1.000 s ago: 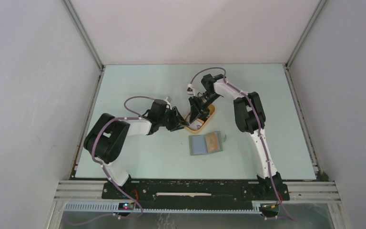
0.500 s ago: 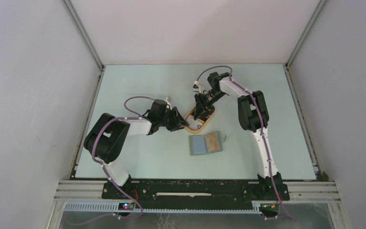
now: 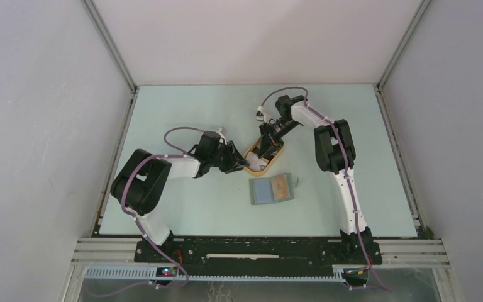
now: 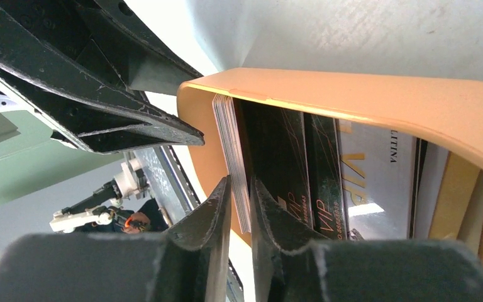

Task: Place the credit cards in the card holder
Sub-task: Pick up the credit card from the storage box.

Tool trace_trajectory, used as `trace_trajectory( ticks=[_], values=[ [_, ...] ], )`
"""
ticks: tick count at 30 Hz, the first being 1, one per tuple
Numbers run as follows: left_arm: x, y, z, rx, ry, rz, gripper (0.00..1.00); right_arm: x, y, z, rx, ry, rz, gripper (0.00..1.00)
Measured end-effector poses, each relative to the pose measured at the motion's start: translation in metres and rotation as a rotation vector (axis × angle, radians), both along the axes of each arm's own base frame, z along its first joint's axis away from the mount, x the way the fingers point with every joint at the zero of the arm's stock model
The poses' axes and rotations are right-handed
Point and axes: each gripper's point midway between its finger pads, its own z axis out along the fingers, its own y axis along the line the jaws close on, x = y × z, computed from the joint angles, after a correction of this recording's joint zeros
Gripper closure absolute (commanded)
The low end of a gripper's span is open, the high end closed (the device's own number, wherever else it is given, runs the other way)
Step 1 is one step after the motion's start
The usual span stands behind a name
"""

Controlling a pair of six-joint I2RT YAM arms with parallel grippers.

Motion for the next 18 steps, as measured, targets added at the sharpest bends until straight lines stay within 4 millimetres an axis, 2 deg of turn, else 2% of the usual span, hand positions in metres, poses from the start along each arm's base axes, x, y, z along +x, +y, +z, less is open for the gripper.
trace_trajectory(
  ticks=[6, 16, 18],
  values=[
    [-0.0001, 0.0000, 0.0000, 0.000, 0.000, 0.000, 0.56, -0.0011, 0.0007, 0.0016, 0.009, 0.006, 0.001, 0.79],
    [-0.0001, 0.0000, 0.0000, 0.000, 0.000, 0.000, 0.56, -0.0010, -0.0003, 0.0034, 0.019, 0.013, -0.002, 0.96],
    [-0.0001, -0.0001, 0.0000, 0.000, 0.000, -0.001, 0.56, -0.0008, -0.0007, 0.0032, 0.018, 0.013, -0.003, 0.97]
  ],
)
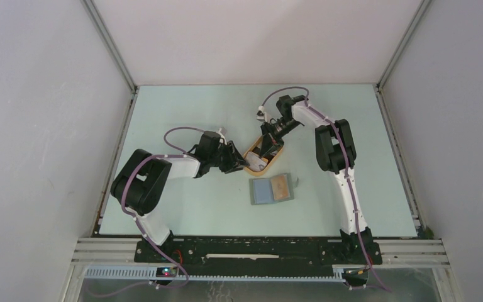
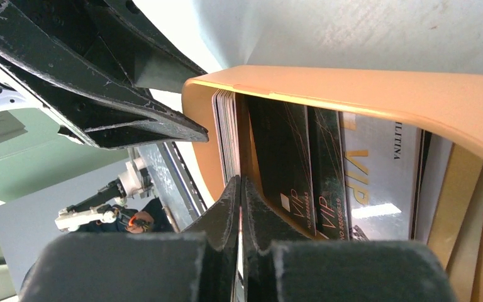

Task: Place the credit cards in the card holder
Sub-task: Pick up the credit card from the storage box.

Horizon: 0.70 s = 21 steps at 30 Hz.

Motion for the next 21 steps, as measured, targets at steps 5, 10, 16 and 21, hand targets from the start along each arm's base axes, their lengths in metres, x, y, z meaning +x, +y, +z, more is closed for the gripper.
trace_trajectory(
  ticks=[5, 10, 16, 21],
  values=[
    [0.000, 0.000, 0.000, 0.000, 0.000, 0.000, 0.56, 0.001, -0.001, 0.000, 0.000, -0.003, 0.001, 1.00],
    [-0.001, -0.001, 0.000, -0.004, 0.002, -0.005, 0.56, 0.002, -0.003, -0.001, -0.005, -0.009, -0.002, 1.00],
    [-0.002, -0.002, 0.001, -0.010, 0.004, -0.011, 0.56, 0.007, -0.011, -0.004, -0.046, -0.044, -0.003, 1.00],
    [-0.002, -0.003, 0.003, -0.017, -0.001, -0.016, 0.54, 0.020, -0.019, 0.000, -0.081, -0.112, -0.005, 1.00]
  ],
)
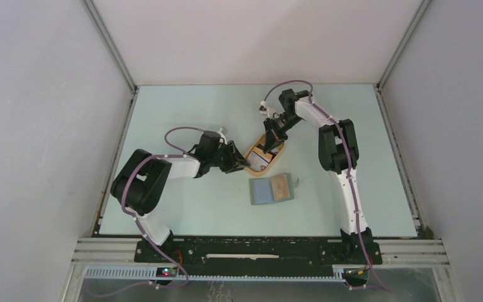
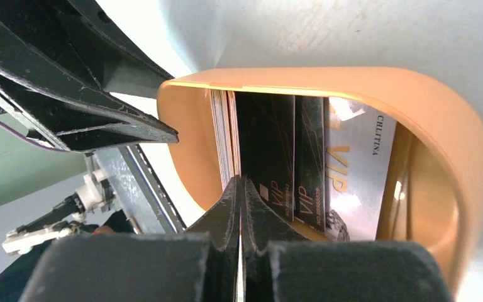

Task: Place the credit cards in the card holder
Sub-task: Pick up the credit card from the storage box.

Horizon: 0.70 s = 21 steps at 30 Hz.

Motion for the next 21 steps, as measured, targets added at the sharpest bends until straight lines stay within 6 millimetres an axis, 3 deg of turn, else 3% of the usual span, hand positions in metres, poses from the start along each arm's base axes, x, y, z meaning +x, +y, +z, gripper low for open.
trace_trajectory(
  ticks=[10, 21],
  values=[
    [0.000, -0.001, 0.004, -0.007, -0.018, -0.012, 0.45, 0.020, -0.018, 0.030, -0.047, -0.171, -0.003, 1.00],
    [0.009, 0.001, 0.053, -0.006, -0.164, -0.033, 0.38, 0.028, -0.030, 0.058, -0.052, -0.270, -0.009, 1.00]
  ],
)
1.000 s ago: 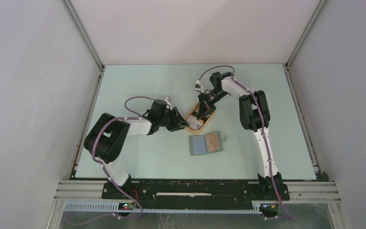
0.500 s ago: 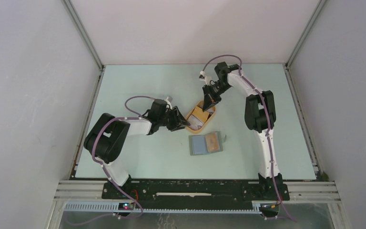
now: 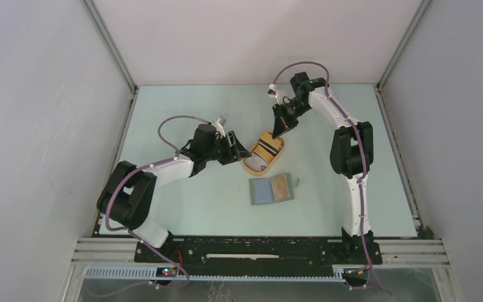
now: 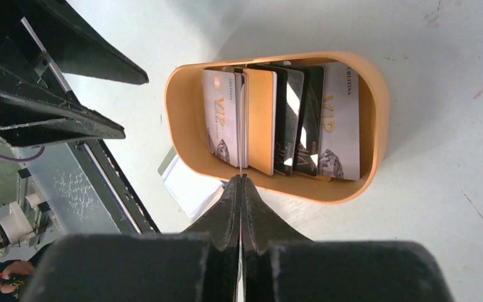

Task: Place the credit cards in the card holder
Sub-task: Pick up the credit card from the storage box.

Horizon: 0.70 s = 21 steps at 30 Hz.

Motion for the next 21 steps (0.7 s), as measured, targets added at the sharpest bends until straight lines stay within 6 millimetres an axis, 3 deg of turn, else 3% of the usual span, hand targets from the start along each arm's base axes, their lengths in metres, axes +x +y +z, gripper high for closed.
trace_trajectory(
  ticks=[5, 10, 15, 21],
  values=[
    [-0.002, 0.006, 0.016, 0.017, -0.043, 0.004, 0.36, -0.005, -0.004, 0.018, 0.010, -0.030, -0.003, 1.00],
    [-0.003, 0.009, 0.049, -0.017, -0.129, 0.017, 0.30, -0.018, -0.001, 0.036, 0.064, -0.036, 0.007, 1.00],
    [-0.013, 0.011, 0.085, -0.125, -0.211, 0.041, 0.22, -0.052, -0.001, 0.054, 0.160, -0.004, 0.021, 1.00],
    [-0.036, 0.012, 0.117, -0.268, -0.257, 0.056, 0.19, -0.100, -0.004, 0.093, 0.330, -0.008, 0.002, 1.00]
  ],
)
